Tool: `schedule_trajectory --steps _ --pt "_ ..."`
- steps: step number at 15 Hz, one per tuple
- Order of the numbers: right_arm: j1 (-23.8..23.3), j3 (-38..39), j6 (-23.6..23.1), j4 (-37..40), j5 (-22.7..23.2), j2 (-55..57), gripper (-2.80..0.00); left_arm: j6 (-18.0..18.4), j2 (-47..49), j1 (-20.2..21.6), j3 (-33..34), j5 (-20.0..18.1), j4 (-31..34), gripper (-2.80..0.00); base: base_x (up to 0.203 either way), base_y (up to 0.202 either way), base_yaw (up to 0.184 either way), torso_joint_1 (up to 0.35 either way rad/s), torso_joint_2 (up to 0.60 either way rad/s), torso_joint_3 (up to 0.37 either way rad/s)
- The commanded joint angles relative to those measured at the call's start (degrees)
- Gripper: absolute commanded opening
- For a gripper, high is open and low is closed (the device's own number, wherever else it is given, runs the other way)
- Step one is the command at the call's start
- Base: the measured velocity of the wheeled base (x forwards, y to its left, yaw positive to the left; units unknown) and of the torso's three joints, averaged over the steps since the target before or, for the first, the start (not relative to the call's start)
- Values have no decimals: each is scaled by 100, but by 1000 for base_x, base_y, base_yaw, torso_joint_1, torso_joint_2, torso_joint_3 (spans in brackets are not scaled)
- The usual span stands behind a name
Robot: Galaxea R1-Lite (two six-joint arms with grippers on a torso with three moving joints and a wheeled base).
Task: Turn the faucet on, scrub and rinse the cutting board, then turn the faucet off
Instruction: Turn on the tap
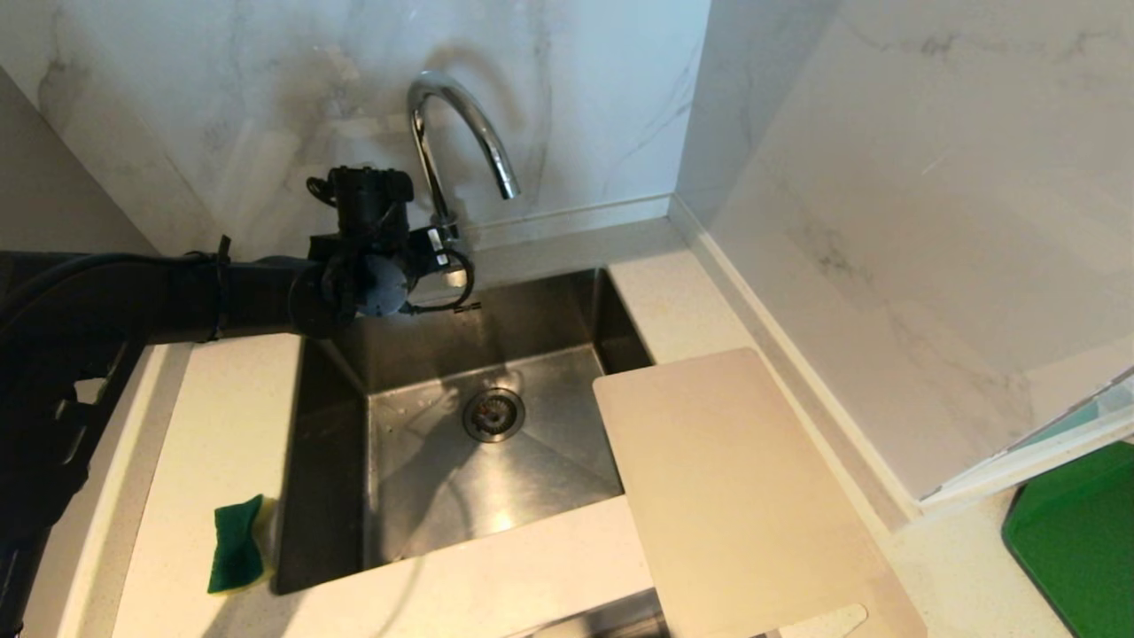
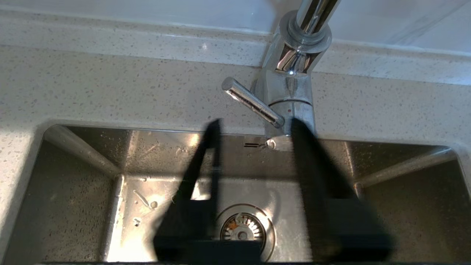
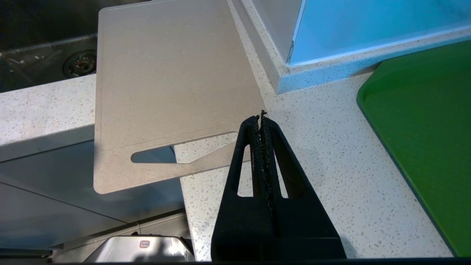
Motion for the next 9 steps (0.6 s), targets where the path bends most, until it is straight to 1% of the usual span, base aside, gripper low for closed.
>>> schedule_trajectory --steps 1,3,6,9 --pt "1 0 2 -2 0 -2 -280 33 -2 -52 -4 49 -115 0 0 0 0 0 0 0" --pt "1 0 2 -2 0 -2 -280 46 19 -67 -7 122 -213 0 0 0 0 0 0 0" --pt "1 0 2 -2 0 -2 -280 42 71 -74 -8 570 -299 0 0 0 0 0 0 0" --pt "1 0 2 -2 0 -2 -280 53 177 -101 1 879 -599 0 0 0 0 0 0 0"
